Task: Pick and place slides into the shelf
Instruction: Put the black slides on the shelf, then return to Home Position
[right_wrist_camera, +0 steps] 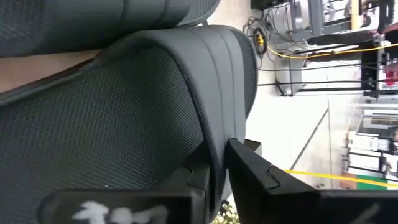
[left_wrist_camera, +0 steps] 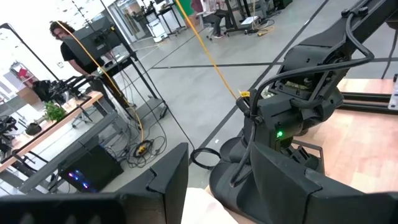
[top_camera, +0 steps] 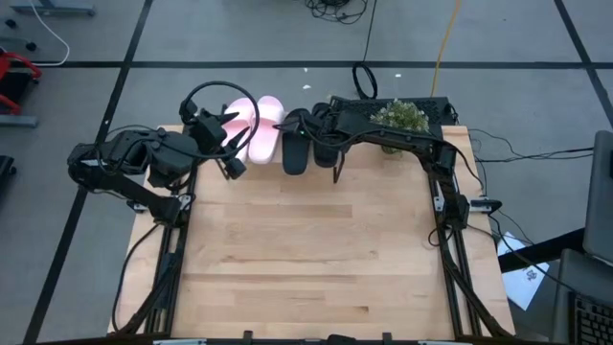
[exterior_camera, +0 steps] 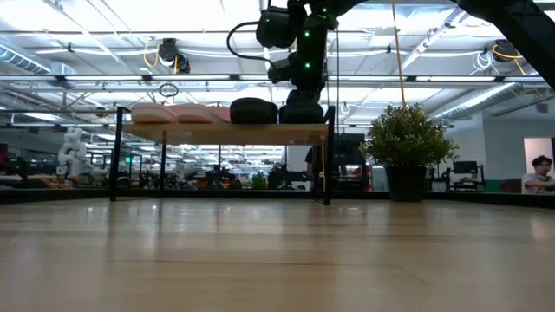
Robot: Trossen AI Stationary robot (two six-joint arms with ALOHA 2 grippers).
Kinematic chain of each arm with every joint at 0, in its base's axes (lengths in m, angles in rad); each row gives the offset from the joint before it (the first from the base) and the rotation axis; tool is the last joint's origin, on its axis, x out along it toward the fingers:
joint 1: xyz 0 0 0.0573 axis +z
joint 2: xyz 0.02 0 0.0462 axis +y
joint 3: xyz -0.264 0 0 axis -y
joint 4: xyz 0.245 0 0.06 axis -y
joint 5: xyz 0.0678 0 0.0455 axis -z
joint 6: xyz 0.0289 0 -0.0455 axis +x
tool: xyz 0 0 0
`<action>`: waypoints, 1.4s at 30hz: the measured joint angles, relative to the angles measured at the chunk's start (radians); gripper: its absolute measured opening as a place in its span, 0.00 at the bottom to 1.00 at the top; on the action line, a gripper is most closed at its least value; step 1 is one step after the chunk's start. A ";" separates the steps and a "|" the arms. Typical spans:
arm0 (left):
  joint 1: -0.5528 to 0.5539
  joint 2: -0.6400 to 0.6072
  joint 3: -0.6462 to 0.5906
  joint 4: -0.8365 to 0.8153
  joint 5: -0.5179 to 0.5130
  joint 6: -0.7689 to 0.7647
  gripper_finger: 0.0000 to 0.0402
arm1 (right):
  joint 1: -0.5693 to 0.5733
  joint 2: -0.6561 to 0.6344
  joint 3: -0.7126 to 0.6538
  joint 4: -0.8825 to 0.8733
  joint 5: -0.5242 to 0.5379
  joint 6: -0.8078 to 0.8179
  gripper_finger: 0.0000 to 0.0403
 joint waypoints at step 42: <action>0.000 0.000 0.000 -0.005 0.000 -0.004 0.44 | 0.046 -0.080 0.000 -0.018 -0.009 0.004 0.32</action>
